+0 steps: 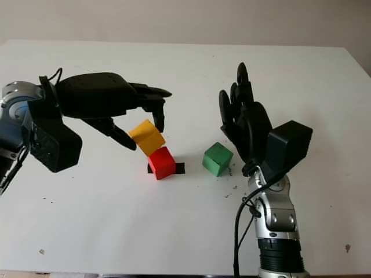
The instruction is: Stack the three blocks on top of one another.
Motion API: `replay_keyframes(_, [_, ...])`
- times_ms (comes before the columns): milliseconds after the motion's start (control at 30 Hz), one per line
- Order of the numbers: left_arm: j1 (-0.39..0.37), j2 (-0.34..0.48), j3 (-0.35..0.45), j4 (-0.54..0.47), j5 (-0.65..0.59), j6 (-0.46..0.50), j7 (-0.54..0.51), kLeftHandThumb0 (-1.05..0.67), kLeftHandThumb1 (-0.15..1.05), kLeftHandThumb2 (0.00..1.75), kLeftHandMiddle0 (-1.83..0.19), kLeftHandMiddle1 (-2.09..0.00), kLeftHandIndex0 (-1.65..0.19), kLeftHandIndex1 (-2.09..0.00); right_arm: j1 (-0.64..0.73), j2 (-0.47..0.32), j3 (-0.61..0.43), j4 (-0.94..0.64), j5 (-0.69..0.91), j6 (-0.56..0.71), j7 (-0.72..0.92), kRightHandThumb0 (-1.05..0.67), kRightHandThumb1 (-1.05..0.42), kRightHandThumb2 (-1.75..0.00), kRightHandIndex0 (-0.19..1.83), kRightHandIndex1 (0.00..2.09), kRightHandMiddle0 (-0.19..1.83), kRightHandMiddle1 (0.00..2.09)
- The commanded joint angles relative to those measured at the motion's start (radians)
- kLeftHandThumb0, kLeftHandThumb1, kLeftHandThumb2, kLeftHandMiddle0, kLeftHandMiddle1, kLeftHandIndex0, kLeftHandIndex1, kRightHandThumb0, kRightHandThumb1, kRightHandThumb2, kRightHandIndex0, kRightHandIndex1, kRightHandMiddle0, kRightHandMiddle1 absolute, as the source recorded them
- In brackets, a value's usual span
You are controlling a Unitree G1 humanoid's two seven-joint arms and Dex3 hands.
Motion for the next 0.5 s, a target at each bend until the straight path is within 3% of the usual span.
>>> replay_keyframes(0, [-0.031, -0.010, -0.011, 0.014, 0.008, -0.015, 0.009, -0.40, 1.02, 0.06, -0.14, -0.05, -0.38, -1.35, -0.004, 0.004, 0.001, -0.001, -0.002, -0.011, -0.005, -0.73, -1.05, -0.52, -0.19, 0.00, -0.19, 0.01])
replay_keyframes(467, [-0.057, -0.040, -0.035, 0.009, -0.009, 0.021, -0.053, -0.40, 1.04, 0.06, -0.14, -0.05, -0.38, -1.29, 0.003, 0.004, 0.003, -0.003, -0.003, -0.016, -0.001, -0.73, -1.05, -0.53, -0.19, 0.00, -0.19, 0.00])
